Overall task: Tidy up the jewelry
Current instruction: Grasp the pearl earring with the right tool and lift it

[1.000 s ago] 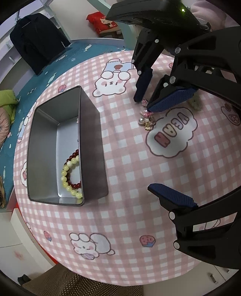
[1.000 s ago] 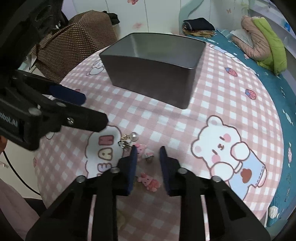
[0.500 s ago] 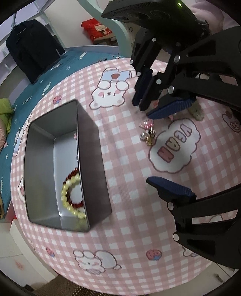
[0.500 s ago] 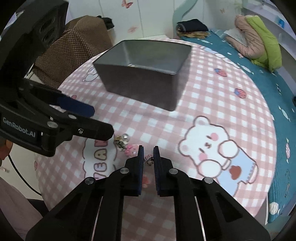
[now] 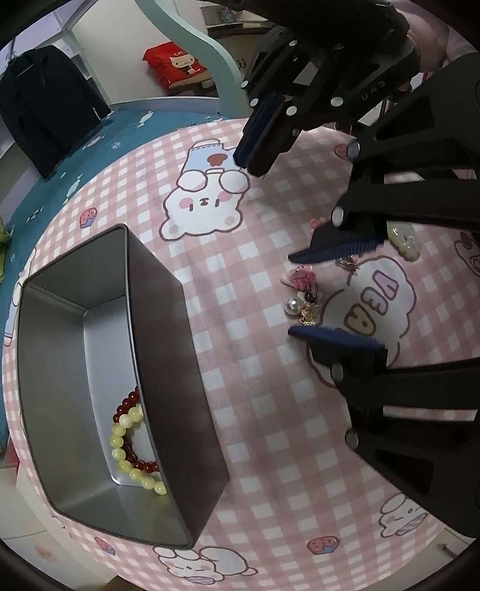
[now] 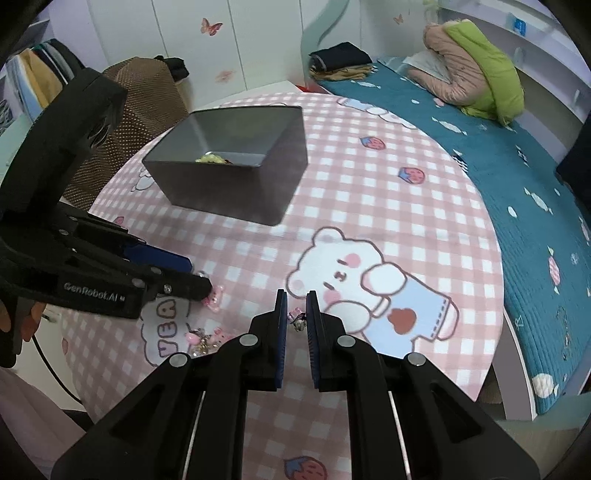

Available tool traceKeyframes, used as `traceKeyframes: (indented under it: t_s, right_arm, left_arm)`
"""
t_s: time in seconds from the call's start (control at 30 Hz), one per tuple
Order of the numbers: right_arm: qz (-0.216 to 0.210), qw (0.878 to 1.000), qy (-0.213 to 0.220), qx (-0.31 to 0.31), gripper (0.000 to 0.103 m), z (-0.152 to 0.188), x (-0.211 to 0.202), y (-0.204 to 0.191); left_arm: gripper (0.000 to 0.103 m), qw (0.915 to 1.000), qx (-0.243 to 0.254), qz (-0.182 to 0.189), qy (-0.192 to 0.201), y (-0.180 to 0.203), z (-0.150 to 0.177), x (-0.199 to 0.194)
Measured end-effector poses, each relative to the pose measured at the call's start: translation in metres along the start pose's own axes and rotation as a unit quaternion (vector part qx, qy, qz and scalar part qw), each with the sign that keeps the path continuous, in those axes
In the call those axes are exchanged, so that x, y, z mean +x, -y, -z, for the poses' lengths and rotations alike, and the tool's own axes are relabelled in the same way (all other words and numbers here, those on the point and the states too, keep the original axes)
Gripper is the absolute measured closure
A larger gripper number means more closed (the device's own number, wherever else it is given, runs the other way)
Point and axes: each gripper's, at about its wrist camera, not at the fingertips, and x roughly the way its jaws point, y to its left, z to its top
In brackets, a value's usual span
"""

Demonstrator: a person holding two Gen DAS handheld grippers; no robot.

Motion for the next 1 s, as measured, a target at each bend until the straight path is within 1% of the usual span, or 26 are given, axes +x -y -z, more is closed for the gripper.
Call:
traceKeyframes:
  t_s: [0.17,0.23,0.27,0.33,0.43,0.47,0.63,0.9,1.0]
  right_arm:
    - [0.001,1.0,-0.003,0.004,0.094,0.003,0.0,0.004]
    - [0.001,1.0,-0.005,0.005,0.094,0.004,0.0,0.005]
    - [0.001,1.0,-0.005,0.005,0.094,0.004,0.0,0.006]
    - [0.0,1.0,-0.005,0.006,0.094,0.004,0.001,0.007]
    - [-0.001,1.0,-0.005,0.004,0.094,0.003,0.001,0.008]
    - [-0.002,1.0,-0.004,0.003,0.094,0.002,0.001,0.008]
    - [-0.006,1.0,0.005,-0.003,0.094,-0.005,-0.002,0.006]
    - [-0.013,0.999,0.023,-0.024,0.094,-0.017,-0.009,-0.003]
    - [-0.015,0.999,0.034,-0.034,0.094,-0.025,-0.013,-0.007]
  left_arm:
    - [0.079,0.9999,-0.015,0.004,0.002,-0.003,-0.005,0.004]
    - [0.085,0.9999,-0.015,0.001,0.0,-0.004,-0.006,0.005]
    - [0.092,0.9998,-0.018,-0.003,-0.003,-0.005,-0.007,0.005]
    - [0.092,0.9997,-0.022,0.004,-0.005,-0.009,-0.007,0.005]
    - [0.092,0.9998,-0.02,-0.001,-0.003,-0.009,-0.005,0.001]
    - [0.092,0.9997,-0.024,0.003,-0.002,-0.01,-0.005,0.0]
    - [0.092,0.9998,-0.02,0.0,0.006,-0.011,-0.001,-0.016]
    - [0.092,0.9982,-0.033,0.006,0.049,-0.015,0.002,-0.055]
    - [0.092,0.9965,-0.04,0.015,0.072,-0.016,0.002,-0.073]
